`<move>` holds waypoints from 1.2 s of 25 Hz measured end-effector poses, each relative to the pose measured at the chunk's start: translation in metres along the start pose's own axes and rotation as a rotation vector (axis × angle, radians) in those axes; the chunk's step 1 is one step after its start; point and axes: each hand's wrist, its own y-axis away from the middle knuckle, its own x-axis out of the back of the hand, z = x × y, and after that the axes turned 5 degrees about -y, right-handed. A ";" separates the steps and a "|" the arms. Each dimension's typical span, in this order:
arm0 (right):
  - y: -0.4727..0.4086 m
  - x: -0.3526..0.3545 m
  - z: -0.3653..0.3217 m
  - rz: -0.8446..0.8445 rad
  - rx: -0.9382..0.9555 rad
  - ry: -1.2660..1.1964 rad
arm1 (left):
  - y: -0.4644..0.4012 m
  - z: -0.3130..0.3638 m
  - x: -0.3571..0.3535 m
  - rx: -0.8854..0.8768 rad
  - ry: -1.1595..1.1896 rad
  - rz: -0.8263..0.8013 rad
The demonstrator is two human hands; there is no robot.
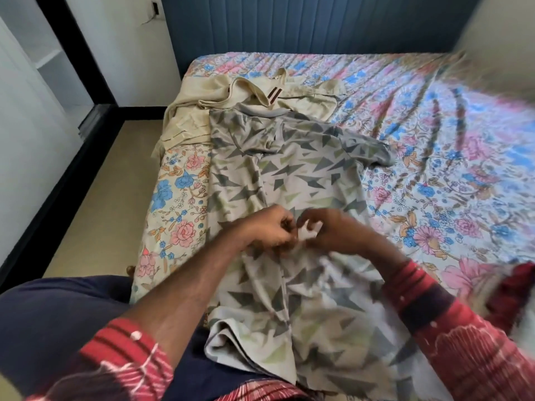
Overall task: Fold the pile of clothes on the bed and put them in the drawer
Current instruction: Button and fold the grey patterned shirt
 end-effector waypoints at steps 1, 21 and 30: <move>-0.014 0.016 0.019 0.117 -0.059 -0.072 | -0.016 0.010 -0.006 0.007 -0.004 0.059; -0.156 0.165 0.194 0.617 -0.488 -1.404 | -0.142 0.124 -0.103 -0.038 -0.379 0.377; -0.217 0.161 0.083 1.180 -0.168 -1.168 | -0.126 0.078 -0.056 0.073 0.761 0.363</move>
